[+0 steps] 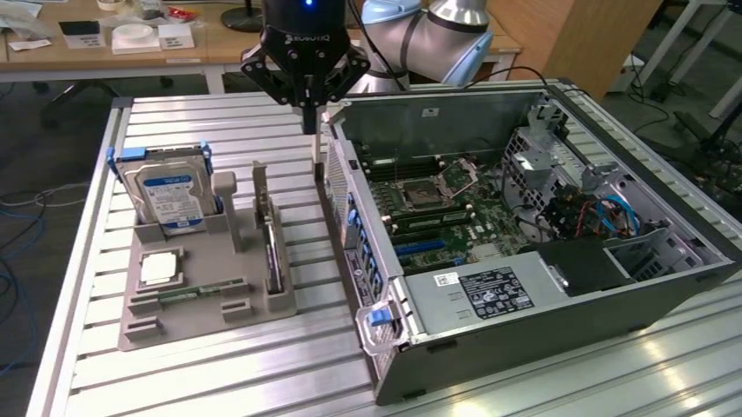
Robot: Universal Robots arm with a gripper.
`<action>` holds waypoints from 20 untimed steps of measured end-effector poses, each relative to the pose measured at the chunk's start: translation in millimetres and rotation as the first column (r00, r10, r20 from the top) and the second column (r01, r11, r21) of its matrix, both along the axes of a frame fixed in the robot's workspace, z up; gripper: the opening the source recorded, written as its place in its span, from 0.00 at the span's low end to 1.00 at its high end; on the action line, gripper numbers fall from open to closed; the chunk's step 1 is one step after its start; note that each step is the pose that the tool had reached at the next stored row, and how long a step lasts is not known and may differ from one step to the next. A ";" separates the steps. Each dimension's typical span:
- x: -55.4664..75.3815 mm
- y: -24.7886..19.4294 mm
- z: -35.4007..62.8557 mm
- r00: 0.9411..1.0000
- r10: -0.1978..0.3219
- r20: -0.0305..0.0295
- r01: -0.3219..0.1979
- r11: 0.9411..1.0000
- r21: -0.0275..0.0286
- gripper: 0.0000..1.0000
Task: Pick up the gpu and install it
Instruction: 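Reach for the gpu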
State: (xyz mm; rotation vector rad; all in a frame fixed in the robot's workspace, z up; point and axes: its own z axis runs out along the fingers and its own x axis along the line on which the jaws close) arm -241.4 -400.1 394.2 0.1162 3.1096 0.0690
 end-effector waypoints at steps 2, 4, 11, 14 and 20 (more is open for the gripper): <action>-0.8 0.0 0.0 1.000 0.000 0.000 0.000 1.000 0.000 0.11; -1.8 -0.1 0.0 1.000 0.000 0.000 0.000 1.000 0.000 0.11; -5.1 -0.2 0.0 1.000 0.000 0.000 0.000 1.000 0.000 0.11; -6.7 -0.3 0.0 1.000 0.000 0.000 0.000 1.000 0.000 0.11; -9.9 -0.6 0.0 1.000 0.000 0.000 0.000 1.000 0.000 0.11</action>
